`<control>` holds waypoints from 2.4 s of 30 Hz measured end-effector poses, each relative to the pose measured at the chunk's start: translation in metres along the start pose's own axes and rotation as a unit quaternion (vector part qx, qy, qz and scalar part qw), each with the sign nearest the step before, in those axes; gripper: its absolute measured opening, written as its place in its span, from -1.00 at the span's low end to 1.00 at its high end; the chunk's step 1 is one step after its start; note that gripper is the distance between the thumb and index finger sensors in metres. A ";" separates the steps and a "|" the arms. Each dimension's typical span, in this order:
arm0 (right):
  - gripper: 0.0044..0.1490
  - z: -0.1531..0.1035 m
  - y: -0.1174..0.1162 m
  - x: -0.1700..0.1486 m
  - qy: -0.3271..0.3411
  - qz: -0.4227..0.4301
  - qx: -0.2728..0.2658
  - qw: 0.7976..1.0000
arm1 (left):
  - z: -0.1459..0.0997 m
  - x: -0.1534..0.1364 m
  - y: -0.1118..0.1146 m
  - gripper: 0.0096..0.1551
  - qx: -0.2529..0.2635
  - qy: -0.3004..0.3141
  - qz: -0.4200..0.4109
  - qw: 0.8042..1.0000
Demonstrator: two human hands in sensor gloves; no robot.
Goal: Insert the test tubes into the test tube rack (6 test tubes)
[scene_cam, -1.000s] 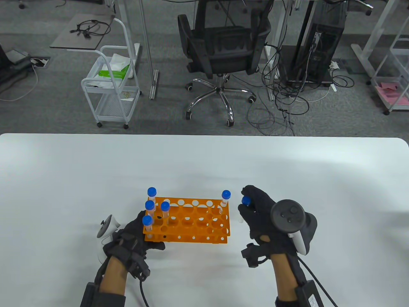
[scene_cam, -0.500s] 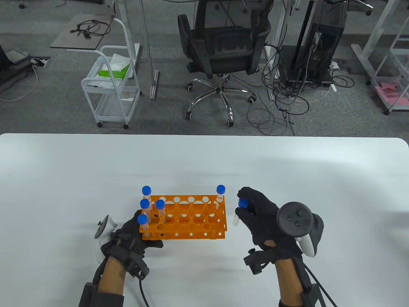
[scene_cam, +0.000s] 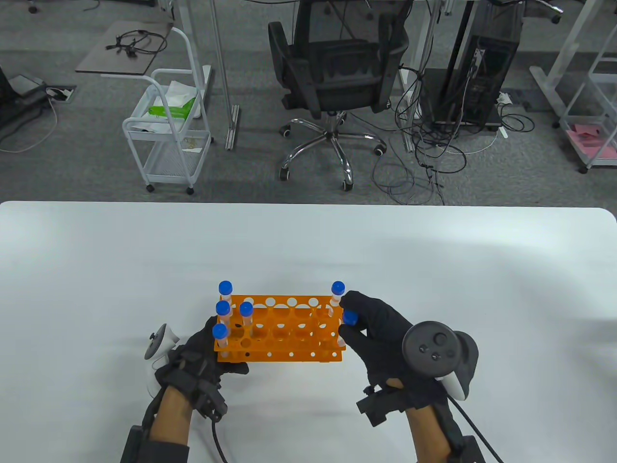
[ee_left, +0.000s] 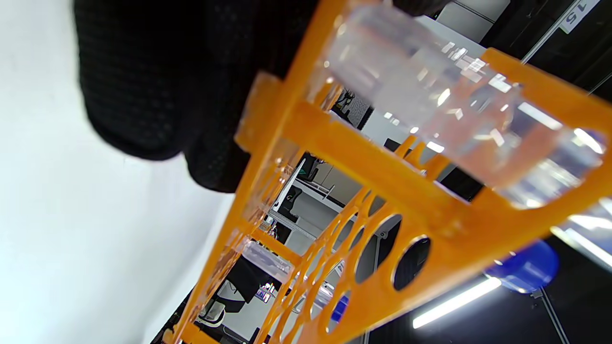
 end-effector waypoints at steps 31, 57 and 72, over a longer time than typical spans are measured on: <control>-0.03 0.010 -0.021 -0.030 -0.048 -0.009 0.097 0.994 | -0.001 -0.001 -0.005 -0.30 0.013 0.002 -0.006 1.000; -0.41 0.012 -0.033 -0.139 -0.328 0.220 0.146 0.907 | 0.006 -0.008 0.005 -0.30 0.004 -0.023 0.026 0.999; -0.44 0.022 -0.025 -0.167 -0.383 0.253 0.154 0.875 | 0.034 -0.017 0.008 -0.33 0.011 -0.115 0.062 0.991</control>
Point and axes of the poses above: the tracker on the back of each hand, its own x axis roughly to the thumb side, its own z axis roughly from the wrist to the fingertips, y = z × x, the point moved 2 cm from there along z, roughly from the wrist to the fingertips, and after that the axes turned 15 degrees about z, right-handed, at the moved point
